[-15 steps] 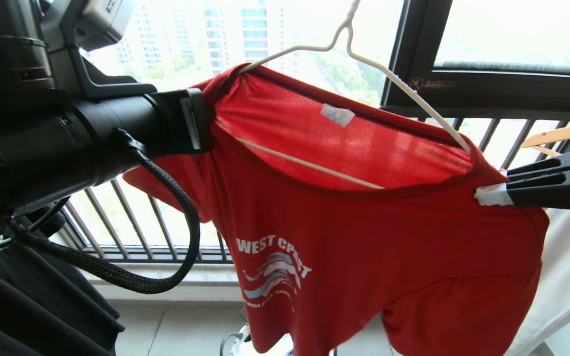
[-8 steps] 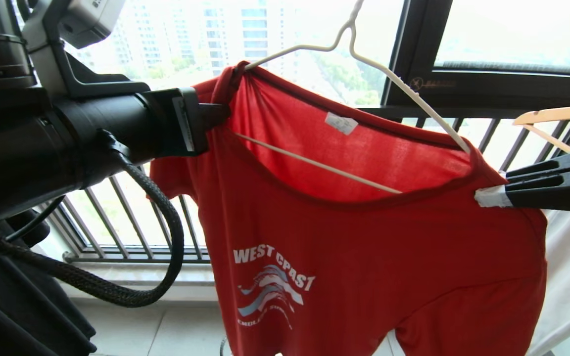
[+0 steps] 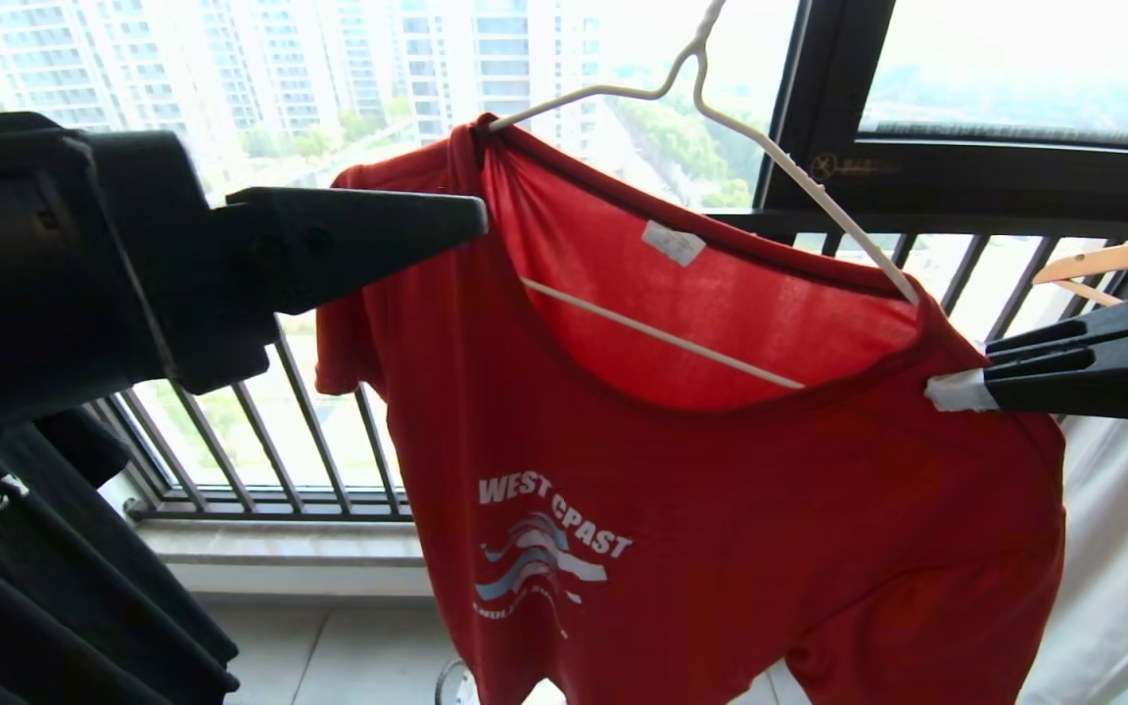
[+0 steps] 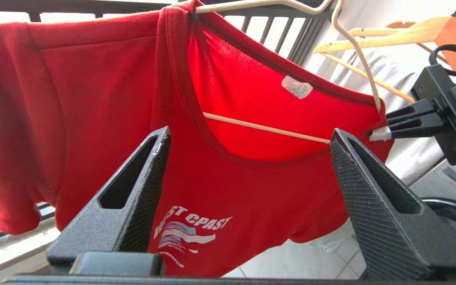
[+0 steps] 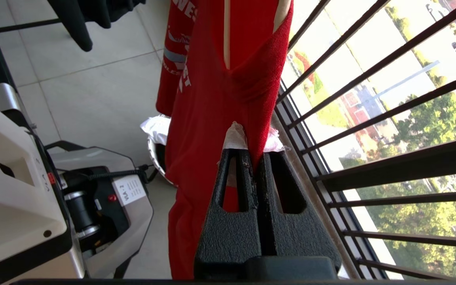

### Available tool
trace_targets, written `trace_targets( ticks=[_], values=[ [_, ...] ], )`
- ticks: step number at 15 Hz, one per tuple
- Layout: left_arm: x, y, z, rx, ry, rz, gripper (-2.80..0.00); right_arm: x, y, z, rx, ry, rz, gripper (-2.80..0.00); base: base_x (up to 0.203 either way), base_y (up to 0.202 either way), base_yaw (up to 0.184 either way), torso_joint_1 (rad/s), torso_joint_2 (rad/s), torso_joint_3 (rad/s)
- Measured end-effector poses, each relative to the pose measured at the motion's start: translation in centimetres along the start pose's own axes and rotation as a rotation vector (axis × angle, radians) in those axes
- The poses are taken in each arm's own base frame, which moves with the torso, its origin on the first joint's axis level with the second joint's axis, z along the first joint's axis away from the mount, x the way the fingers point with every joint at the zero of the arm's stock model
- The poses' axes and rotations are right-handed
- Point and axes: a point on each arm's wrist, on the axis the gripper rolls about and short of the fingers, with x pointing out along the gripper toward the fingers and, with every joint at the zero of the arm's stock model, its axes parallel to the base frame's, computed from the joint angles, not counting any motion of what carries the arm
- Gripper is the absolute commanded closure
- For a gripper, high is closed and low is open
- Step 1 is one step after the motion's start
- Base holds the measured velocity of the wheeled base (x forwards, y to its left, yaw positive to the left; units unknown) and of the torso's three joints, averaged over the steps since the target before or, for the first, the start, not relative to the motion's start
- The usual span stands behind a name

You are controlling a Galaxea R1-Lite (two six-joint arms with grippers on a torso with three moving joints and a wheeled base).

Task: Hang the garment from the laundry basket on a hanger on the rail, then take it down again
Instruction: Take the clothes off the clothes rack

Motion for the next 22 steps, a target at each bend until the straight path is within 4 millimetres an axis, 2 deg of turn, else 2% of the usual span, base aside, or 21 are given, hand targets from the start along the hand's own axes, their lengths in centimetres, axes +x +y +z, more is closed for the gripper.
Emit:
trace_targets(
  ticks=[1, 2, 8, 13, 14, 19, 22],
  values=[
    [-0.7, 0.1, 0.2, -0.003, -0.016, -0.003, -1.95, 0.0, 0.0, 0.0, 0.0, 0.002, -0.002, 0.0, 0.0, 0.0, 0.0, 0.0, 0.0, 0.0],
    [-1.4, 0.2, 0.5, -0.006, -0.036, 0.002, 0.0, 0.0, 0.0, 0.0, -0.001, 0.002, -0.004, 0.0, 0.0, 0.0, 0.0, 0.0, 0.0, 0.0],
    [-4.8, 1.3, 2.7, 0.018, -0.165, 0.087, 0.0, 0.0, 0.0, 0.0, -0.001, 0.003, -0.004, 0.0, 0.0, 0.0, 0.0, 0.0, 0.0, 0.0],
    [-5.0, 1.5, 2.8, 0.028, -0.17, 0.098, 0.0, 0.1, 0.0, -0.1, 0.001, 0.006, 0.0, 0.0, 0.0, 0.0, 0.0, 0.0, 0.0, 0.0],
    [-5.0, 1.5, 2.8, 0.028, -0.167, 0.099, 0.0, 0.2, 0.0, -0.1, 0.001, 0.006, -0.001, -2.8, 0.0, 0.0, 0.0, 0.0, 0.0, 0.0],
    [-4.7, 1.5, 2.5, 0.031, -0.155, 0.102, 0.0, 0.0, 0.2, -0.2, 0.008, 0.002, 0.004, -2.8, 0.0, 0.0, 0.0, 0.0, 0.0, 0.0],
    [-4.5, 1.6, 2.3, 0.034, -0.143, 0.103, 0.0, -0.8, 0.3, 0.3, 0.072, -0.068, 0.012, -2.8, 0.0, 0.0, 0.0, 0.0, 0.0, 0.0]
  ],
)
